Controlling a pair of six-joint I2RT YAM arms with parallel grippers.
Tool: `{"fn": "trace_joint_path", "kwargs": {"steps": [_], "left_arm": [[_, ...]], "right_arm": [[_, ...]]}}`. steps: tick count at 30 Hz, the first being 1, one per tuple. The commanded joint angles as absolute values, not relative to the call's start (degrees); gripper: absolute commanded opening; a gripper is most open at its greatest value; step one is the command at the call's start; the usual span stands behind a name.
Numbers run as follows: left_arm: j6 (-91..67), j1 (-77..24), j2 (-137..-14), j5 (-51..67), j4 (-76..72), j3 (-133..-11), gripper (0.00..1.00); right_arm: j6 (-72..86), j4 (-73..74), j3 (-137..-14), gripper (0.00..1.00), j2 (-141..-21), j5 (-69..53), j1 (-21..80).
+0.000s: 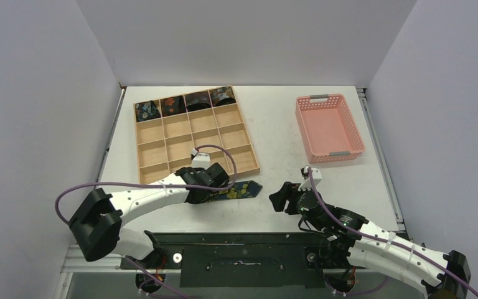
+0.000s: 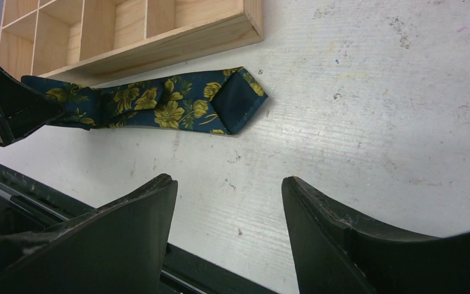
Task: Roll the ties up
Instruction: Pick up the tie at the center of the board.
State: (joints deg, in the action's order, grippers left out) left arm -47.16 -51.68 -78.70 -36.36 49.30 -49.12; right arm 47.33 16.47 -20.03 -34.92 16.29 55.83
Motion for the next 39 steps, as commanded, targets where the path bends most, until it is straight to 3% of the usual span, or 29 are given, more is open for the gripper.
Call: {"fn": "trace_joint_path", "kwargs": {"steps": [1,8,14,22,29,39], "left_arm": [[-50.3,-53.5,-85.5,-43.7,59.3,-54.6,0.0],[-51.7,-56.8,-97.3,-45.6,63.3,-63.1,0.01],[-51.7,-59.6,-104.3,-44.8,62.8,-68.4,0.39],[-50.2,-63.0,-105.3,-42.6,60.2,-71.1,0.75],[-48.8,-63.3,-100.0,-40.4,57.1,-70.4,0.83],[-46.2,-62.8,-92.1,-37.4,51.1,-67.3,0.81]], "right_arm": [[47.9,17.4,-19.3,0.64,-33.8,17.6,55.5],[48.5,18.6,-18.6,0.64,-32.7,17.4,55.5],[48.7,18.8,-18.3,0.64,-32.3,17.4,55.5],[48.4,18.2,-18.4,0.64,-33.9,17.3,55.5],[48.5,17.7,-18.1,0.64,-34.3,17.4,55.5],[49.1,17.0,-17.9,0.64,-35.4,17.3,55.5]]}}
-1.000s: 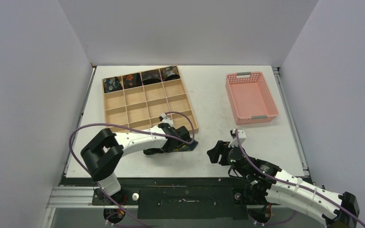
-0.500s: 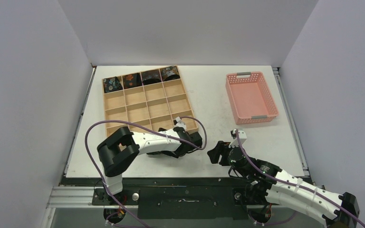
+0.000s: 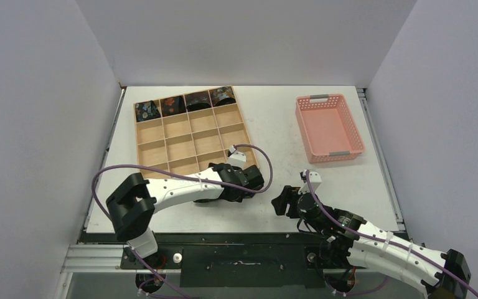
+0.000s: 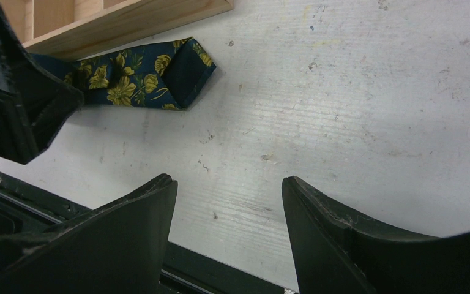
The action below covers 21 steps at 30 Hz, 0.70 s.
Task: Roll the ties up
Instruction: Pick up the tie at the center of the board.
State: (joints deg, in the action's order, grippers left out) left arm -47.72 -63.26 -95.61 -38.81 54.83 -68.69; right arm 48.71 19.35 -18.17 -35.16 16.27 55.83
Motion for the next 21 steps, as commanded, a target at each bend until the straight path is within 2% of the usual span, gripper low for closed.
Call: {"fn": "trace_joint_path", "kwargs": {"steps": [1,7,10,14,18,21], "left_arm": [[-46.1,-62.6,-91.4,-36.9,50.5,-66.8,0.8],[-49.1,-62.5,-85.9,-40.3,51.6,-63.5,0.66],[-50.8,-61.6,-80.9,-42.4,48.4,-58.8,0.34],[-48.9,-58.4,-74.7,-39.9,39.9,-51.6,0.13],[-46.3,-54.6,-73.3,-34.4,33.2,-47.1,0.0],[-45.1,-53.7,-74.7,-31.9,29.9,-46.3,0.0]], "right_arm": [[49.1,17.0,-17.8,0.64,-35.5,17.3,55.5],[49.1,16.4,-17.8,0.64,-36.6,16.6,55.5],[48.9,15.6,-17.8,0.64,-37.6,16.3,55.5],[49.3,14.8,-17.5,0.63,-38.6,15.6,55.5],[49.6,14.9,-17.2,0.63,-38.7,15.3,55.5],[49.6,14.5,-17.4,0.63,-39.4,14.9,55.5]]}}
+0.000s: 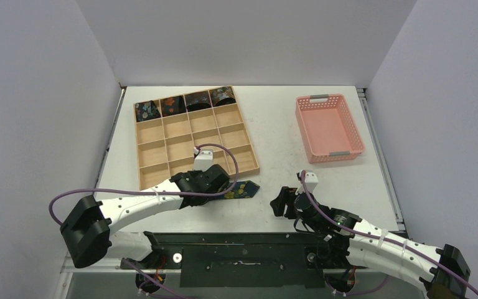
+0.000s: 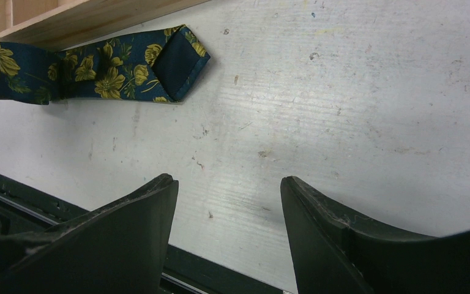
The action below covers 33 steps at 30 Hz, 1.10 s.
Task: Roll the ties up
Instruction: Pick up the tie at the center of the board.
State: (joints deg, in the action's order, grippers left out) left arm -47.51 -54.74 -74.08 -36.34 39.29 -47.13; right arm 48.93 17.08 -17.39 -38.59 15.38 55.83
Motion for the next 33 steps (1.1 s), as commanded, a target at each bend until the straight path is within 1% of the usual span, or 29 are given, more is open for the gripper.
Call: {"fn": "trace_joint_path", "kwargs": {"steps": [1,6,11,13,15,20,24,26,28,29,30,31,33], "left_arm": [[-44.9,-53.6,-75.7,-31.4,29.3,-46.4,0.0],[-43.7,-53.5,-81.4,-29.1,26.9,-47.3,0.0],[-43.5,-53.4,-83.7,-28.6,24.5,-47.0,0.0],[-43.8,-53.5,-82.7,-29.1,25.0,-46.9,0.04],[-43.9,-53.6,-80.0,-29.3,25.0,-46.2,0.08],[-42.9,-52.8,-68.5,-29.2,25.7,-44.0,0.1],[-42.0,-52.0,-57.6,-27.9,25.6,-42.1,0.17],[-40.6,-51.0,-51.9,-26.7,24.8,-40.7,0.19],[-38.9,-49.5,-45.8,-25.8,23.4,-38.2,0.21],[-38.2,-48.5,-42.4,-25.1,22.2,-36.3,0.24],[-37.6,-47.5,-39.0,-24.2,20.6,-34.2,0.33],[-38.0,-46.8,-35.2,-23.8,19.0,-31.7,0.47],[-41.8,-46.6,-28.0,-24.2,15.0,-25.8,0.71]], "right_arm": [[49.7,14.3,-17.4,0.63,-39.9,14.9,55.4],[50.1,13.6,-17.8,0.62,-41.7,14.3,55.5],[50.0,14.1,-18.8,0.62,-42.3,14.7,55.6],[49.6,14.8,-19.3,0.62,-42.5,15.0,55.6],[48.7,15.3,-19.9,0.63,-42.3,15.6,55.6],[42.8,14.7,-22.8,0.66,-43.3,16.2,55.6],[37.7,14.1,-26.7,0.68,-45.6,16.0,55.6],[36.2,12.5,-28.4,0.7,-46.1,14.0,55.6],[34.4,9.1,-29.6,0.75,-46.2,11.4,55.5],[33.9,7.2,-30.0,0.78,-46.2,11.1,55.5],[33.4,5.1,-30.3,0.82,-46.2,11.5,55.4],[33.0,1.9,-30.3,0.85,-46.0,12.7,55.3],[32.6,-3.9,-30.1,0.91,-46.4,11.4,54.5]]}}
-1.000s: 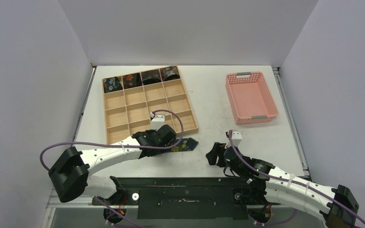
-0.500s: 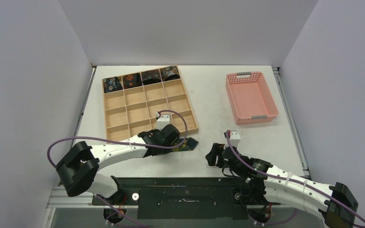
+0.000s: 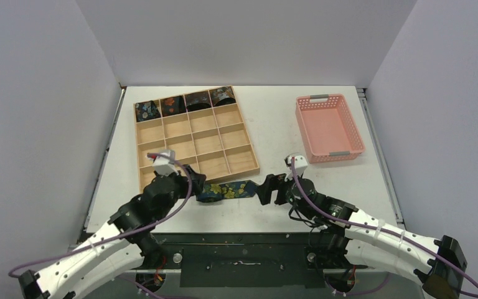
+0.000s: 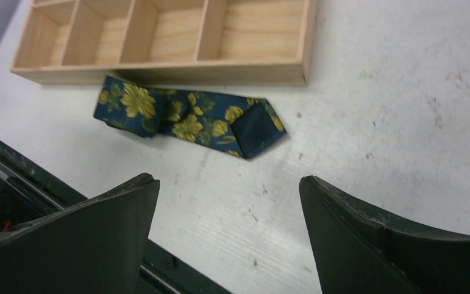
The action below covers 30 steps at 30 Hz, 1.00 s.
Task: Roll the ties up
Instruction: Pick up the tie at the center of the board.
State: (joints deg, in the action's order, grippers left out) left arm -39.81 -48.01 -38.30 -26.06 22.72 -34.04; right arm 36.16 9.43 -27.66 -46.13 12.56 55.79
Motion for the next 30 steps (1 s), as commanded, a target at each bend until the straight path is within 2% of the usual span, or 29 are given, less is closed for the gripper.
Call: {"fn": "trace_joint_path", "kwargs": {"steps": [1,3,5,7,11,14,16,20,24,30], "left_arm": [[-45.4,-46.5,-24.7,-23.9,14.0,-23.5,0.81],[-51.1,-46.1,-18.9,-23.4,14.0,-20.7,0.94],[-54.1,-46.0,-14.8,-23.3,14.4,-18.3,0.99],[-56.7,-46.0,-11.1,-25.0,17.8,-16.5,0.97],[-61.9,-45.9,-5.1,-27.5,29.0,-15.1,1.0],[-61.7,-45.9,-1.9,-27.2,31.6,-14.6,1.0],[-60.4,-45.9,-1.3,-27.3,31.7,-14.7,0.95],[-58.3,-45.9,-5.4,-28.1,30.2,-15.5,0.95],[-55.5,-45.8,-15.0,-24.6,26.7,-17.0,0.9],[-54.1,-45.7,-24.9,-21.2,21.3,-16.8,0.87]], "right_arm": [[32.0,-5.0,-31.9,0.91,-48.6,8.2,53.5],[30.0,-2.3,-37.8,0.9,-55.9,0.8,51.2],[31.5,-2.7,-39.9,0.86,-61.1,-0.4,51.2],[34.1,-7.7,-38.5,0.83,-63.7,-2.2,51.0],[38.6,-14.5,-37.8,0.76,-69.5,-5.8,50.9],[40.9,-20.8,-36.2,0.73,-72.8,-8.2,51.3],[39.4,-20.6,-37.1,0.71,-74.9,-6.2,53.2],[35.7,-13.9,-42.1,0.71,-78.2,4.6,60.2],[38.4,-15.8,-40.6,0.65,-79.4,4.3,59.5],[40.6,-19.0,-40.2,0.64,-83.2,2.2,59.3]]}}
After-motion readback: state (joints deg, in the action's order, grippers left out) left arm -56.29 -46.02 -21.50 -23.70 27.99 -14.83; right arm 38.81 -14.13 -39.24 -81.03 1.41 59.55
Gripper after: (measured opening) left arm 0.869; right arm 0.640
